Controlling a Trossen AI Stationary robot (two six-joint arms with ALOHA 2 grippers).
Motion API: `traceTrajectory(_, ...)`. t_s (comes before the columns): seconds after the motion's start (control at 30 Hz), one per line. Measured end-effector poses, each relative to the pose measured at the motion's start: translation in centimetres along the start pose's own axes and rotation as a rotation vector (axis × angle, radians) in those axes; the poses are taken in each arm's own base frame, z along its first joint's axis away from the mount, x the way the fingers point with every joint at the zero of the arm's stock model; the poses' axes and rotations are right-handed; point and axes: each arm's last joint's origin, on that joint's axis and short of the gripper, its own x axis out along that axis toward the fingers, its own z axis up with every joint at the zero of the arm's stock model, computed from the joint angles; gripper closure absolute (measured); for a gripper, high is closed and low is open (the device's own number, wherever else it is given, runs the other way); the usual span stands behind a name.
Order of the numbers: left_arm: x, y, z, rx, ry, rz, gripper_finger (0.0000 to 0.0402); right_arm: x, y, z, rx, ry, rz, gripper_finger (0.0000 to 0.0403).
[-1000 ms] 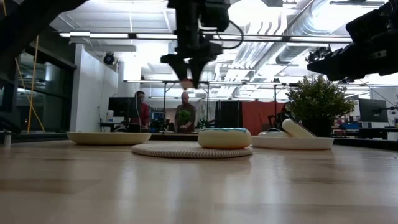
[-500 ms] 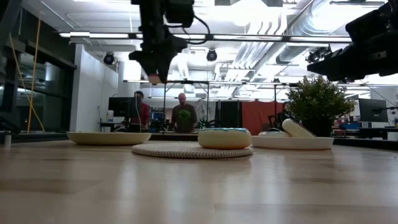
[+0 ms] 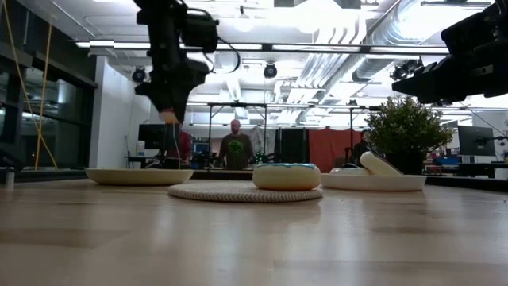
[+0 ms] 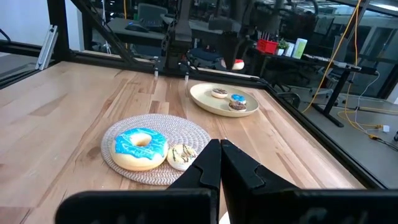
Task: Pick & Place donuts
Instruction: Put the small red donut on the brown plate
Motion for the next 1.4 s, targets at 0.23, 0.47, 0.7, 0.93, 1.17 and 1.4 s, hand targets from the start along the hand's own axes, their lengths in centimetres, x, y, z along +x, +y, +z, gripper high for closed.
traceTrajectory(0.23, 2.2, 0.9, -1.1, -0.013, 0.064, 0.019, 0.0227, 0.0, 0.0, 0.0, 0.000, 0.000, 0.000, 0.0402)
traceTrajectory(0.47, 4.2, 1.6, -2.0, -0.026, 0.089, 0.022, 0.0227, 0.0, 0.0, 0.0, 0.000, 0.000, 0.000, 0.0402)
traceTrajectory(0.7, 5.6, 2.6, -2.7, -0.048, 0.089, 0.002, 0.0227, 0.0, 0.0, 0.0, 0.000, 0.000, 0.000, 0.0402)
traceTrajectory(0.93, 6.9, 3.9, -3.4, -0.085, 0.077, -0.001, 0.0227, 0.0, 0.0, 0.0, 0.000, 0.000, 0.000, 0.0402)
traceTrajectory(1.17, 7.3, 4.8, -3.5, -0.105, 0.073, -0.005, 0.0227, 0.0, 0.0, 0.0, 0.000, 0.000, 0.000, 0.0402)
traceTrajectory(1.4, 7.3, 5.8, -3.1, -0.104, 0.058, 0.014, 0.0227, 0.0, 0.0, 0.0, 0.000, 0.000, 0.000, 0.0402)
